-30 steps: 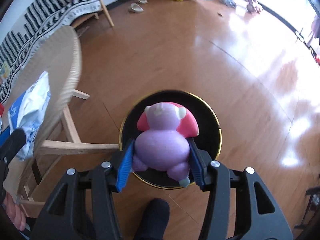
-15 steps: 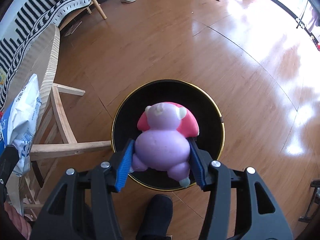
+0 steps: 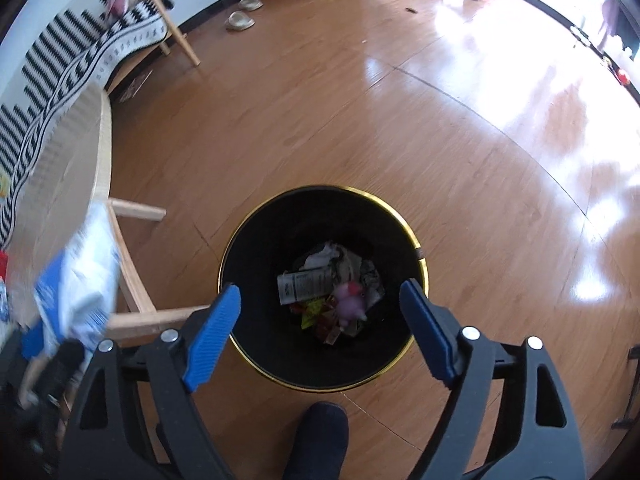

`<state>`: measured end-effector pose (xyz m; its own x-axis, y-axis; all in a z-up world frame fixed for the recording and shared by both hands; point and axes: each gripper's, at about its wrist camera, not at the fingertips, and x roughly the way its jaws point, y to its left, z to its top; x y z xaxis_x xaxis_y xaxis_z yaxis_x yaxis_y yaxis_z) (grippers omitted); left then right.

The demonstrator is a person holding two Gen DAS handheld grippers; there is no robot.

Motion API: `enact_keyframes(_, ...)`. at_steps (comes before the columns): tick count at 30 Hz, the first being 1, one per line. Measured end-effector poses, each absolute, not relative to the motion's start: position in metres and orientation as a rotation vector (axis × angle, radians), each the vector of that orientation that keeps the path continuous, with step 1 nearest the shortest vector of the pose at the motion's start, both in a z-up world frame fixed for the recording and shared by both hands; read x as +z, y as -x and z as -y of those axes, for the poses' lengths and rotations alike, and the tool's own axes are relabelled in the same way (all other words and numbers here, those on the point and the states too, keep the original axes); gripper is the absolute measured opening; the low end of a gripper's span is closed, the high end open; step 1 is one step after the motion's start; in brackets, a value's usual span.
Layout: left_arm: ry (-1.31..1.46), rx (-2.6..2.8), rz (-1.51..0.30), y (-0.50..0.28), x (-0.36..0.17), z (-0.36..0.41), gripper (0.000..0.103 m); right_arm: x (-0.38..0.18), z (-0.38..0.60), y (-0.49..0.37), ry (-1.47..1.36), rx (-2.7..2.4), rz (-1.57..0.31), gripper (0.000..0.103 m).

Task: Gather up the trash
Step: 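Carry the wipes pack and pig toy over the black bin and release both, then move both open tools back over the remaining trash on the table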

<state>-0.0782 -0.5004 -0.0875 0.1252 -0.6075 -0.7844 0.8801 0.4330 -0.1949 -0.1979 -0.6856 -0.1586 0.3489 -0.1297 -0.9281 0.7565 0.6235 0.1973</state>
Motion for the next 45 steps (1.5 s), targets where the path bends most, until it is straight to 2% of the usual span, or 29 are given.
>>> enact_keyframes(13,-0.350,-1.198,-1.001,0.093,-0.108,0.533,0.048,-0.145,0.707,0.227,-0.771,-0.730,-0.973,0.081)
enact_keyframes(16,-0.326,-1.192,-0.993,0.089,-0.108,0.533,0.055,-0.142,0.709,0.228,-0.766,-0.735,-0.963,0.082)
enact_keyframes(23,-0.302,-1.179,-0.984,0.083,-0.101,0.525,0.062,-0.139,0.703,0.221,-0.757,-0.712,-0.970,0.082)
enact_keyframes(26,-0.296,-1.165,-0.968,0.078,-0.092,0.512,0.069,-0.131,0.693,0.209,-0.735,-0.689,-0.969,0.082)
enact_keyframes(29,-0.288,-1.143,-0.931,0.068,-0.076,0.493,0.080,-0.119,0.677,0.187,-0.703,-0.647,-0.964,0.082)
enact_keyframes(31,-0.278,-1.125,-0.895,0.058,-0.065,0.472,0.089,-0.110,0.661,0.167,-0.672,-0.611,-0.958,0.083)
enact_keyframes(33,-0.271,-1.089,-0.857,0.042,-0.051,0.444,0.091,-0.101,0.642,0.144,-0.640,-0.568,-0.956,0.083)
enact_keyframes(39,-0.199,-0.865,-0.806,-0.039,-0.023,0.324,0.092,-0.083,0.549,0.041,-0.536,-0.365,-0.986,0.083)
enact_keyframes(45,-0.150,-0.534,-0.790,-0.122,-0.024,0.178,0.092,-0.074,0.440,-0.042,-0.394,-0.175,-1.025,0.083)
